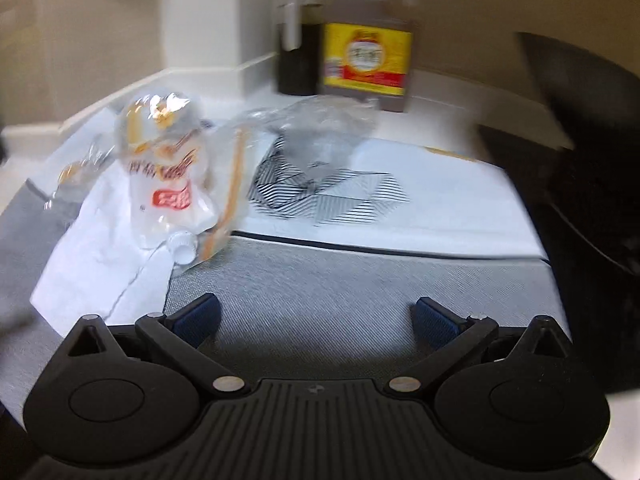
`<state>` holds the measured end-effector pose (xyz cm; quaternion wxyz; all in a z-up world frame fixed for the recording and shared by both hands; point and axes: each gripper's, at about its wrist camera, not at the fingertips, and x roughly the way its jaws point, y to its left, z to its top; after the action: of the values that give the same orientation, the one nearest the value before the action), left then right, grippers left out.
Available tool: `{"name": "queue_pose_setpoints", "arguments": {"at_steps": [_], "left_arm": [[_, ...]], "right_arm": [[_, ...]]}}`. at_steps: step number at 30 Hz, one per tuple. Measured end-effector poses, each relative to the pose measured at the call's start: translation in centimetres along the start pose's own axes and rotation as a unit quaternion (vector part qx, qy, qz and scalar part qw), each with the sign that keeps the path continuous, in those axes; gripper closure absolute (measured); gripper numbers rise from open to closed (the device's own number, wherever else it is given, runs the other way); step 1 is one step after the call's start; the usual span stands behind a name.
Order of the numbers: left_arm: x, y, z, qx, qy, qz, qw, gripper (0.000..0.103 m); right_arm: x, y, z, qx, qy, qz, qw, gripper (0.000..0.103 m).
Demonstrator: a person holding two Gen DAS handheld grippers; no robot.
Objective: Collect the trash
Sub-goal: 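Hover both tools over the remaining clear bags and printed pouch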
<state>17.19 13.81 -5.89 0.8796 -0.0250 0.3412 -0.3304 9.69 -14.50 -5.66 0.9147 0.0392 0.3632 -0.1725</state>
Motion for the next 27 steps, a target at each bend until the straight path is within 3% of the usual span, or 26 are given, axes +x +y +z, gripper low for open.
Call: {"name": "queue_pose_setpoints", "arguments": {"at_steps": [4, 7, 14, 17, 27], "left_arm": [[-1.6, -0.1, 0.1, 0.007, -0.002, -0.031, 0.9995, 0.0], [-2.3, 0.0, 0.2, -0.004, -0.004, -0.026, 0.9997, 0.0], [-0.3, -1.3, 0.3, 0.007, -0.003, 0.011, 0.9999, 0.0], [0.4, -2.2, 0.5, 0.012, 0.001, 0.015, 0.9998, 0.0], [1.3, -2.9, 0.9, 0.025, 0.0, 0.035, 0.9991, 0.0]], "right_arm": [[-3.7, 0.5, 0.3, 0.007, -0.006, -0.023, 1.0, 0.0], [-3.8, 1.1, 1.4, -0.015, -0.004, -0.012, 1.0, 0.0], [-1.7, 1.0, 2.5, -0.023, -0.009, 0.058, 0.998, 0.0], [-1.0, 0.6, 2.1, -0.032, 0.011, 0.073, 0.997, 0.0], [-1.4, -1.3, 1.9, -0.03, -0.001, 0.106, 0.994, 0.0]]}}
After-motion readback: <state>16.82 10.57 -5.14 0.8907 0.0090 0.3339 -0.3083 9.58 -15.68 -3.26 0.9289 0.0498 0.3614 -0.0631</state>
